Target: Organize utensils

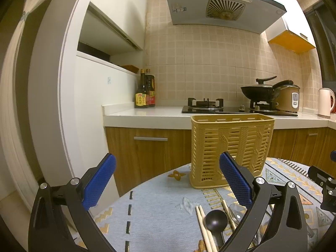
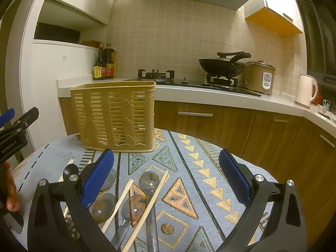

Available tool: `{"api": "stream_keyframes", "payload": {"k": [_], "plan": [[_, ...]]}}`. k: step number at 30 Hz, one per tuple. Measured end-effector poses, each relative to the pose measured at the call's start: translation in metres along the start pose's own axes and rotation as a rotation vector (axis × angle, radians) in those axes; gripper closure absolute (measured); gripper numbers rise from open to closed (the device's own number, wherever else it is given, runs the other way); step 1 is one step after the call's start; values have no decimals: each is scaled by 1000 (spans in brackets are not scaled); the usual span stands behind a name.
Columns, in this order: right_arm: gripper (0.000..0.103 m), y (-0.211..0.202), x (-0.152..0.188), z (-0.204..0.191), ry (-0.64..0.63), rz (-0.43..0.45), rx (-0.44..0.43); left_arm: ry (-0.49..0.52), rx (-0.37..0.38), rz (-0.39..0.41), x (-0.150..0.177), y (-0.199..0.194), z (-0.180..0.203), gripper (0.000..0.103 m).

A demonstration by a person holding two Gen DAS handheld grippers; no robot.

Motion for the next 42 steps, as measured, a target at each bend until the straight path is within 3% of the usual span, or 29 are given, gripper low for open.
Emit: {"api": "stream_keyframes", "payload": {"k": [42], "plan": [[8, 4, 3, 0, 9, -10, -11, -7, 11, -22, 4, 6, -1, 7]]}}
Point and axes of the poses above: each gripper's, at about its wrist camera, not at the fingertips, and y roughly the way its jaws point, z to its right, x to its underside, the point moved 8 cm from there along y, roughly the way its jaws point, and after that the axes turned 5 degrees about -z, right-handed, at the moved point
